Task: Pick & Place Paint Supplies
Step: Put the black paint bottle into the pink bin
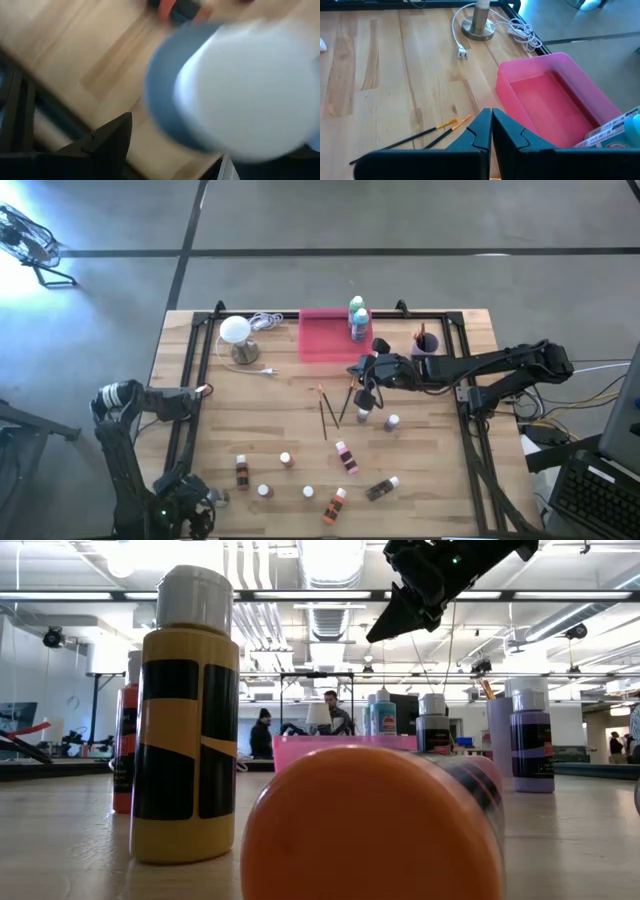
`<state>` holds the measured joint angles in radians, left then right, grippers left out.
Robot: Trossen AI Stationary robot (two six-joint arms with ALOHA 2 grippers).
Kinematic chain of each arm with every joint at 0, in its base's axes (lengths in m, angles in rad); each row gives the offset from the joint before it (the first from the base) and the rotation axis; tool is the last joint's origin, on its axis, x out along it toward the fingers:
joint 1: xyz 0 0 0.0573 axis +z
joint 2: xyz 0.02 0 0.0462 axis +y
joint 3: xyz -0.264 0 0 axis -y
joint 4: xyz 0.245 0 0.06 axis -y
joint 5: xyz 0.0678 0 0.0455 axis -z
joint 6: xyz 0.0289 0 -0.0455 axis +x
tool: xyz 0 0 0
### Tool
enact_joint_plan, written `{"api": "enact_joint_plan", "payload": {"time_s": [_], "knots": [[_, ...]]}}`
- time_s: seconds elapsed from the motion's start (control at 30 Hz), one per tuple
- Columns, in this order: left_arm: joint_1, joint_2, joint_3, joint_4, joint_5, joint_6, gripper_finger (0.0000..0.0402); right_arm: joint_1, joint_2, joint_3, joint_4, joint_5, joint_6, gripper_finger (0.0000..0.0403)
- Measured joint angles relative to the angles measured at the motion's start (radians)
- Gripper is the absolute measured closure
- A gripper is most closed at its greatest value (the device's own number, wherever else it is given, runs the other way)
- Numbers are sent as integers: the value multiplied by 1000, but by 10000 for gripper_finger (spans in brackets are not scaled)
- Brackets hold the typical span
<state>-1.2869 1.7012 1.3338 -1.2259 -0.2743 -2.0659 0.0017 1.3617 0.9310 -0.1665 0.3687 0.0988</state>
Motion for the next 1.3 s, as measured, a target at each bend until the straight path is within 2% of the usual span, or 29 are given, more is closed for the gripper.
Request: {"api": "enact_joint_plan", "payload": {"time_s": [0.23, 0.63, 0.77, 1.0, 1.1, 1.2, 1.3], "knots": [[0, 0, -9, 5, -206, 69, 99, 0, 0, 0, 0, 0, 1, 394], [1, 2, -117, 80, -251, 73, 103, 0, 0, 0, -1, -1, -2, 394], [1, 2, -120, 81, -249, 86, 133, 0, 0, 0, 0, -1, -2, 394], [2, 2, -121, 64, -294, 132, 236, 0, 0, 0, -1, -1, 2, 394], [2, 2, -121, 75, -325, 133, 269, 0, 0, 0, -1, -1, 2, 394], [2, 2, -128, 86, -326, 112, 274, 0, 0, 0, -1, -1, 2, 394], [3, 2, -129, 84, -292, 112, 253, 0, 0, 0, -1, -1, 2, 394]]}}
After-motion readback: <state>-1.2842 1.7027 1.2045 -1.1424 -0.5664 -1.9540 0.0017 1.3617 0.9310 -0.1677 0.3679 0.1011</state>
